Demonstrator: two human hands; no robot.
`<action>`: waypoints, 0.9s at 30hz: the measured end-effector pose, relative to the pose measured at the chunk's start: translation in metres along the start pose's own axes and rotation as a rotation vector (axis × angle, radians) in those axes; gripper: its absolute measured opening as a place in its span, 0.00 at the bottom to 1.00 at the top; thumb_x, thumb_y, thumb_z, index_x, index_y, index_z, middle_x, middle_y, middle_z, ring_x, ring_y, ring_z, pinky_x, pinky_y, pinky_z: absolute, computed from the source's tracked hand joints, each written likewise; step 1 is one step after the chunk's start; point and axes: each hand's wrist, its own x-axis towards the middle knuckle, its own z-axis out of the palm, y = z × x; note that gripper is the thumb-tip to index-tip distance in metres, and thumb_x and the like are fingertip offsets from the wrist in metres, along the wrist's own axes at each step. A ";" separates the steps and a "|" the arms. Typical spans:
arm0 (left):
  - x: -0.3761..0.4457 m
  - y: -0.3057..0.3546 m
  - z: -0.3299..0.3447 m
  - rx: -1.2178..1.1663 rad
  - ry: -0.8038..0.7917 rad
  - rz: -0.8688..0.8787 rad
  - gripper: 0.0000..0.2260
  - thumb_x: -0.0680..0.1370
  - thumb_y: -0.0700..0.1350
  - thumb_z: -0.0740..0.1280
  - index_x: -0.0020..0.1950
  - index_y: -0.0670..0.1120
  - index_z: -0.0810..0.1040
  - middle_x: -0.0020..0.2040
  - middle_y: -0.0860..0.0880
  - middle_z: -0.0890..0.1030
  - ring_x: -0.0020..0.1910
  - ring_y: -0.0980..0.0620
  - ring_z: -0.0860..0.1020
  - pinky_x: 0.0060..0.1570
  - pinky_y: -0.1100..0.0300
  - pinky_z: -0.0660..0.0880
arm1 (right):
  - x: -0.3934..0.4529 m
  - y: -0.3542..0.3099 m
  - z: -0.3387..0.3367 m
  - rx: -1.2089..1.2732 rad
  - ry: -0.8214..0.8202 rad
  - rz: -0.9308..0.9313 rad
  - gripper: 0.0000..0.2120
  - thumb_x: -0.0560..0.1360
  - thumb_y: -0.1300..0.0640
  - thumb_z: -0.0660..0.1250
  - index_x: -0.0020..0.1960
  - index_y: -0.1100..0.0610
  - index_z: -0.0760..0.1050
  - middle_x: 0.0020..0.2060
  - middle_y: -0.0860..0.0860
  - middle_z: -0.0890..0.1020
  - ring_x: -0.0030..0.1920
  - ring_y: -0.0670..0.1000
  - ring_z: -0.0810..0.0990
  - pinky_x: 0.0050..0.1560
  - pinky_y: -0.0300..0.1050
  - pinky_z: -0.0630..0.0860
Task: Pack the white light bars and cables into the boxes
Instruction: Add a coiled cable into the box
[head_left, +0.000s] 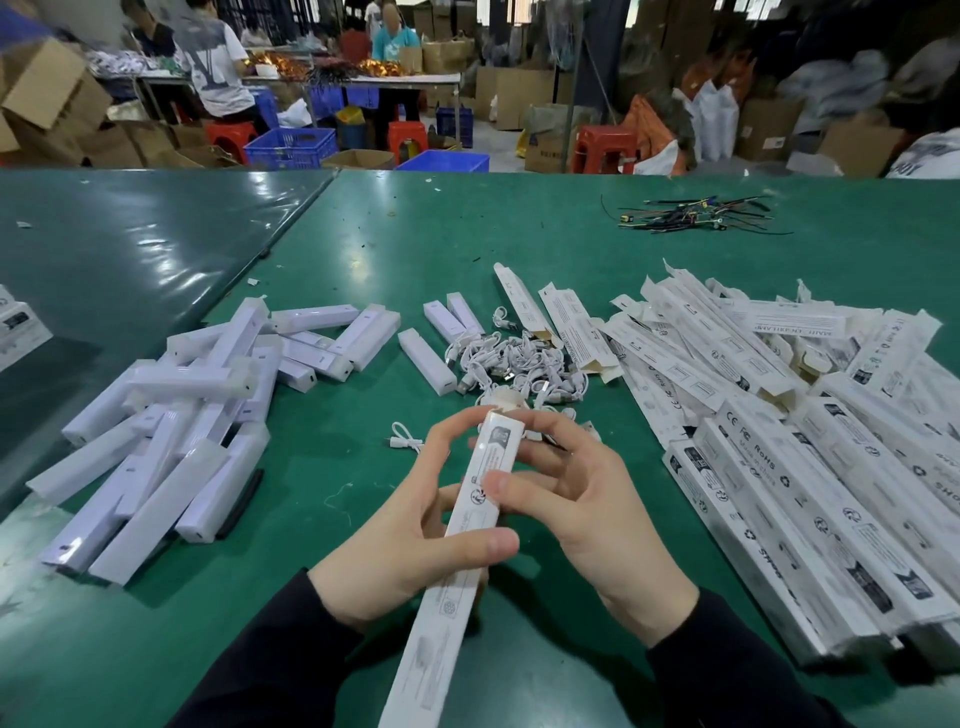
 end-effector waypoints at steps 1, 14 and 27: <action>0.000 0.000 0.000 -0.010 0.010 0.004 0.35 0.70 0.43 0.72 0.72 0.57 0.58 0.38 0.54 0.80 0.31 0.57 0.74 0.33 0.64 0.74 | 0.000 0.000 0.000 -0.014 -0.004 -0.005 0.19 0.71 0.72 0.71 0.58 0.58 0.75 0.48 0.54 0.86 0.40 0.53 0.85 0.46 0.40 0.80; 0.002 -0.009 0.008 -0.032 0.114 0.067 0.20 0.70 0.41 0.72 0.53 0.58 0.68 0.34 0.53 0.78 0.28 0.58 0.69 0.29 0.68 0.69 | 0.000 0.001 -0.002 -0.007 0.046 0.049 0.24 0.64 0.66 0.77 0.58 0.58 0.74 0.45 0.53 0.85 0.39 0.53 0.84 0.39 0.40 0.78; -0.002 -0.011 0.010 0.125 0.103 -0.031 0.29 0.68 0.45 0.77 0.61 0.59 0.64 0.34 0.52 0.77 0.29 0.49 0.65 0.31 0.53 0.65 | 0.005 -0.001 -0.010 0.058 0.103 0.211 0.06 0.73 0.61 0.71 0.48 0.54 0.85 0.41 0.53 0.85 0.40 0.48 0.82 0.42 0.37 0.79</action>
